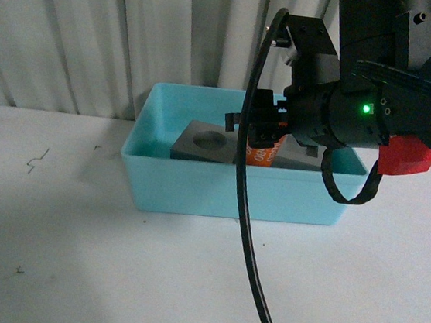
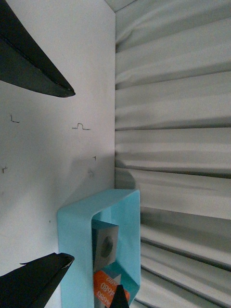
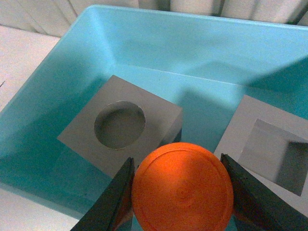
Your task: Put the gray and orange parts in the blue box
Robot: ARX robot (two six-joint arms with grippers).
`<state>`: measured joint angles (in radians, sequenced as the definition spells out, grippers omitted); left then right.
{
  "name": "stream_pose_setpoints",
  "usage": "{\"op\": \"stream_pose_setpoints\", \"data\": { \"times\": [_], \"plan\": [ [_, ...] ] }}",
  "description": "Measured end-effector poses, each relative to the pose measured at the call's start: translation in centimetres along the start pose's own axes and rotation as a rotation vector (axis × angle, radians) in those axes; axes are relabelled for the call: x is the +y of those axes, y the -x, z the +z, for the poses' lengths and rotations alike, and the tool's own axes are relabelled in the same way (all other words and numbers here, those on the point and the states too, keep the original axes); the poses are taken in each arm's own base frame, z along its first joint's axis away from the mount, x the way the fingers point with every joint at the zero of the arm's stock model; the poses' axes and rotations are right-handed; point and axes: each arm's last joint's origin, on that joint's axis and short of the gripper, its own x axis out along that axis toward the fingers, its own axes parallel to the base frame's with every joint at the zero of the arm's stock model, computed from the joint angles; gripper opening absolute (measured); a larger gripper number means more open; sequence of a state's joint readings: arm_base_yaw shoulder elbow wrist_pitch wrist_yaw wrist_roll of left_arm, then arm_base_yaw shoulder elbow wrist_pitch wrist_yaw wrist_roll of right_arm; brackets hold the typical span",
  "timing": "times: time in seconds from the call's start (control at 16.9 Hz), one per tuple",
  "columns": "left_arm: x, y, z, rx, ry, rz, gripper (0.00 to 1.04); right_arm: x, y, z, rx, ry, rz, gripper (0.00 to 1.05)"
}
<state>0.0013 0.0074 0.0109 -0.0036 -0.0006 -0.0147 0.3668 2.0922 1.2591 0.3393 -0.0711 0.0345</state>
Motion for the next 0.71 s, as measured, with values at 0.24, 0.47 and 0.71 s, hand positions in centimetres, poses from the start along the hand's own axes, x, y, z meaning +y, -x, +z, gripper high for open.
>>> {"op": "stream_pose_setpoints", "data": {
  "times": [0.24,0.47,0.71],
  "plan": [
    [0.00,0.00,0.00,0.000,0.000,0.000,0.98,-0.02,-0.02,0.04,-0.006,0.001,-0.017,0.48],
    [0.00,0.00,0.00,0.000,0.000,0.000,0.98,-0.05,-0.21,-0.22,-0.001,0.001,-0.020,0.48],
    [0.00,0.00,0.00,0.000,0.000,0.000,0.98,-0.09,-0.26,-0.35,-0.023,0.002,-0.014,0.75]
  ]
}}
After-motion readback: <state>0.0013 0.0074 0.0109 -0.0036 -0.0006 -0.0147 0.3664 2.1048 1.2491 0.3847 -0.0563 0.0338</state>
